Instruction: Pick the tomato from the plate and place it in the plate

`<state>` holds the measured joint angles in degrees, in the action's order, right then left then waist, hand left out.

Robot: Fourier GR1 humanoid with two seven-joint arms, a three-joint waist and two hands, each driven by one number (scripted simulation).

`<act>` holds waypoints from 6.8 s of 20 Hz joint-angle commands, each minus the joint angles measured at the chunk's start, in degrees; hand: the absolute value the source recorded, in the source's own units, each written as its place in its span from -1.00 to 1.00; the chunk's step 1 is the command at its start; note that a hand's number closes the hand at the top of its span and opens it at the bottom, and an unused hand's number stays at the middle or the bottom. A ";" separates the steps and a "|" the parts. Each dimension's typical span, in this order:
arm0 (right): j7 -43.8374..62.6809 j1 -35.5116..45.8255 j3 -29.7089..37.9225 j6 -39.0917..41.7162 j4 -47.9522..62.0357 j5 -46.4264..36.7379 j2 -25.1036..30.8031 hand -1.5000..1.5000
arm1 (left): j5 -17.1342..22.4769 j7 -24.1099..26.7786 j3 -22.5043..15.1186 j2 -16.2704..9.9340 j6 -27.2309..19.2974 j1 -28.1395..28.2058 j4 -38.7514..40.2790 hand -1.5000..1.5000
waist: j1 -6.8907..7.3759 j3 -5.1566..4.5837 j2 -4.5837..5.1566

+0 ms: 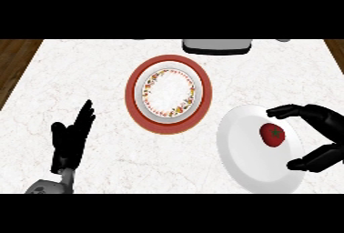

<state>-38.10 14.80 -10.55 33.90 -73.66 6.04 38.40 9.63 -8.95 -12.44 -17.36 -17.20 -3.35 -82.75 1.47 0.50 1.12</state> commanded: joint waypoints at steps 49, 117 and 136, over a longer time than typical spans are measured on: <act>-21.30 23.49 -22.36 -20.39 39.16 -54.10 -7.29 1.00 | -5.17 -4.30 4.60 2.92 4.46 2.91 -3.87 0.00 | -0.83 -0.48 -1.08; 61.26 47.98 -26.71 -50.22 49.05 -21.28 -38.40 -1.00 | -9.85 -5.25 4.95 7.11 5.19 -0.50 -2.20 0.00 | 1.24 -0.47 -0.40; 26.05 36.76 -2.50 -53.34 38.93 -2.52 -38.18 -1.00 | -11.51 -1.91 6.57 8.91 3.99 1.01 0.53 0.00 | -0.88 -0.49 -0.96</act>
<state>-7.96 53.33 -15.51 -22.51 -35.15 2.72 0.78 -1.00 -12.65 -5.83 -9.59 -12.78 -3.26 -83.26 0.89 0.05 0.33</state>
